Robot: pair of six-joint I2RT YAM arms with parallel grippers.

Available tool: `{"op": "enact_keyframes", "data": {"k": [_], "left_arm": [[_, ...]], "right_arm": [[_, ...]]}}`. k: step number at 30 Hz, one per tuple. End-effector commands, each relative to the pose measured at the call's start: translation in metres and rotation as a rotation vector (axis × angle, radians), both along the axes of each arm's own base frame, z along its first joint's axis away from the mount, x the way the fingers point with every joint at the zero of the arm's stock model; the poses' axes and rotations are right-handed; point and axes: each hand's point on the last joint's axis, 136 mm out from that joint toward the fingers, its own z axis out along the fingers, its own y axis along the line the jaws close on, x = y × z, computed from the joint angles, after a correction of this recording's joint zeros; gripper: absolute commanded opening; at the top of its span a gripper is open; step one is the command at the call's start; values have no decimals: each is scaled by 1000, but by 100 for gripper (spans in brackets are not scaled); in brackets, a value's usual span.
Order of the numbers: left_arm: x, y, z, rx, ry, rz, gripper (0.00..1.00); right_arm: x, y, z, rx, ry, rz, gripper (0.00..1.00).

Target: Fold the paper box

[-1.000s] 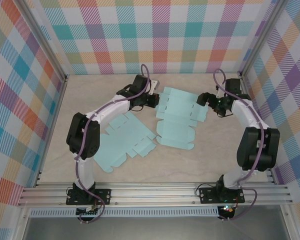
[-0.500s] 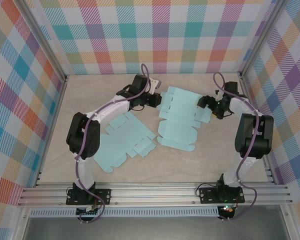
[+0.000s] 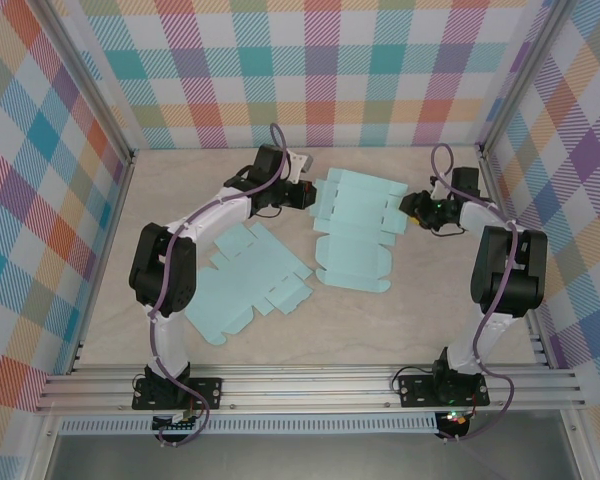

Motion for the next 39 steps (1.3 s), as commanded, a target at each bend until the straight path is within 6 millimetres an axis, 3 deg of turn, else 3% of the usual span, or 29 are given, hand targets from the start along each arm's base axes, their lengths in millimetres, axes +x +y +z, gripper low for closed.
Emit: {"op": "enact_keyframes", "data": {"k": [1, 6, 8, 11, 20, 24, 31, 39], "left_arm": [[4, -4, 16, -77, -17, -10, 0], [2, -3, 21, -106, -14, -19, 0], [-2, -4, 26, -125, -20, -39, 0], [-11, -5, 30, -133, -24, -77, 0], [-27, 0, 36, -104, -24, -153, 0], [-31, 4, 43, -114, -26, -169, 0], [-41, 12, 64, -136, -72, -208, 0], [-57, 11, 66, -161, -35, -268, 0]], "right_arm": [[4, 3, 7, 3, -54, 32, 34], [0, -7, 2, -69, -42, 11, 30], [-1, -10, 2, -95, -43, 6, 46], [0, -11, 0, -115, -45, 22, 53], [8, -10, -3, -121, -73, 56, 56], [8, -10, -4, -124, -63, 61, 65], [-2, -3, 6, -104, -103, 86, 67], [-16, 10, 12, -38, -173, 137, 70]]}}
